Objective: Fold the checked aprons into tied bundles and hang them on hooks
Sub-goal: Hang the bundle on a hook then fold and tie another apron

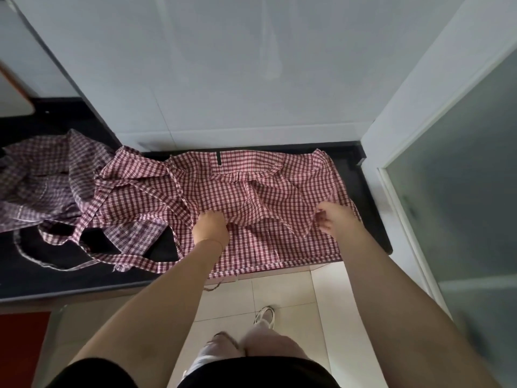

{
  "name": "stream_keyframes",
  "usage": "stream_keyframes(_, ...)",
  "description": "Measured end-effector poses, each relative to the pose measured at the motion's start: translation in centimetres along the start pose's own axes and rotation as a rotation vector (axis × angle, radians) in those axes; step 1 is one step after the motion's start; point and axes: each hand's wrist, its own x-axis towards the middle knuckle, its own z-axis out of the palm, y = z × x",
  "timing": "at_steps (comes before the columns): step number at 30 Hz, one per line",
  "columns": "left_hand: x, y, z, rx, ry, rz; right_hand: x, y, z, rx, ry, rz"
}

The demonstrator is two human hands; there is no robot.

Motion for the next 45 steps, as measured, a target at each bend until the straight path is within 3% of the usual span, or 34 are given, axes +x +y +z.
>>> stream_keyframes(3, -0.5, -0.6, -0.5, -0.340, 0.137, -0.044, -0.3, 0.4, -0.3, 0.262, 0.158, -0.152)
stream_keyframes(5, -1.3, -0.7, -1.1, -0.464, 0.234, -0.027, 0.0, 1.1, -1.0, 0.396, 0.109, -0.146)
stream_keyframes(6, -1.7, -0.6, -1.4, -0.501, 0.275, -0.019, -0.1, 1.2, -1.4, 0.400, 0.044, -0.160)
stream_keyframes(7, -2.2, -0.6, -1.8, -0.530, 0.314, -0.015, -0.3, 1.6, -1.9, 0.364, 0.077, -0.187)
stream_keyframes(10, -3.5, -0.7, -2.6, -0.561, 0.385, -0.044, -2.2, 2.2, -2.5, 0.340, 0.091, -0.219)
stream_keyframes(15, -4.1, -1.1, -3.2, -0.606, 0.383, -0.054, -4.4, 0.5, -2.1, 0.301, -0.107, -0.074)
stream_keyframes(17, -4.0, -1.0, -4.2, -0.616, 0.418, -0.049, -5.3, -0.7, -1.9, 0.270, -0.177, -0.128)
stream_keyframes(20, -4.6, 0.1, -6.9, -0.647, 0.557, -0.003, -6.9, -3.6, -3.1, 0.425, -0.157, -0.281)
stream_keyframes(24, -6.5, 1.5, -8.2, -0.500, 0.834, 0.280, -8.5, -4.8, -5.7, 0.779, -0.154, -0.390)
stream_keyframes(26, -8.0, 1.2, -6.2, -0.380, 0.813, 0.340, -8.0, -2.9, -6.2, 0.728, -0.075, -0.384)
stream_keyframes(28, -9.3, 0.5, -3.1, -0.240, 0.676, 0.298, -6.0, 0.2, -6.7, 0.619, 0.027, -0.262)
stream_keyframes(31, -9.9, 0.1, 0.2, -0.023, 0.205, 0.126, 0.2, 4.4, -7.8, 0.344, 0.037, -0.038)
stream_keyframes(33, -9.9, 0.2, 1.5, 0.133, -0.081, 0.028, 5.0, 6.9, -8.5, 0.186, 0.014, -0.027)
stream_keyframes(34, -9.9, 0.2, 2.0, 0.180, -0.151, 0.021, 5.5, 7.7, -8.4, 0.186, -0.006, -0.036)
stream_keyframes(36, -9.7, 0.2, 3.0, 0.253, -0.184, 0.017, -0.1, 7.5, -7.8, 0.144, 0.004, -0.070)
stream_keyframes(38, -9.7, 0.4, 3.3, 0.246, -0.178, -0.005, -0.6, 7.7, -7.6, 0.153, -0.026, -0.005)
stream_keyframes(43, -9.8, -0.1, 4.4, 0.031, 0.131, -0.045, 0.2, 7.1, -8.3, 0.333, 0.119, -0.151)
stream_keyframes(45, -9.6, -0.3, 5.1, 0.041, 0.102, -0.077, 0.9, 7.4, -9.0, 0.365, 0.179, -0.126)
